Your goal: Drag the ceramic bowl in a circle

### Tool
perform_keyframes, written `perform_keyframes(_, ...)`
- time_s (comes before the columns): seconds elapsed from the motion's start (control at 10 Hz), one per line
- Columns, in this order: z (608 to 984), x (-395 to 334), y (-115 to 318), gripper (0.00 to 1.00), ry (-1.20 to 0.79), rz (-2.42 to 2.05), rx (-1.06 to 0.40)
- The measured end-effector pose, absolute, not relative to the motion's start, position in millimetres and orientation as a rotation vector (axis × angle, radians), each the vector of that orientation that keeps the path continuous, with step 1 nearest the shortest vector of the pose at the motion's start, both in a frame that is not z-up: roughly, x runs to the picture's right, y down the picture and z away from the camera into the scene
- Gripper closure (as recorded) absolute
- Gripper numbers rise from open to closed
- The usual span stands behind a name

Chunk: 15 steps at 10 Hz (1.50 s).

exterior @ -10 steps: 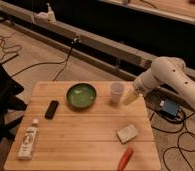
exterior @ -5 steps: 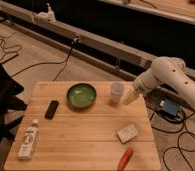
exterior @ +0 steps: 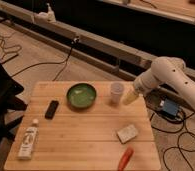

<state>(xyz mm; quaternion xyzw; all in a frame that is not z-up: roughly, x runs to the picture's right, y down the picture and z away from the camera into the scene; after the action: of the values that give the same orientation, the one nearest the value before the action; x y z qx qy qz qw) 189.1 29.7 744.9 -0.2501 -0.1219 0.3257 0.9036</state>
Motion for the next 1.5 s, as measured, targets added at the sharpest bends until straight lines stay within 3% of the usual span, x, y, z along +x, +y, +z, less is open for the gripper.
perform_keyframes(0.7, 748.1, 184.7, 12.9, 0.20, -0.223, 0.616, -0.501)
perform_keyframes(1.5, 779.6, 34.8, -24.0, 0.20, -0.309, 0.505, -0.493)
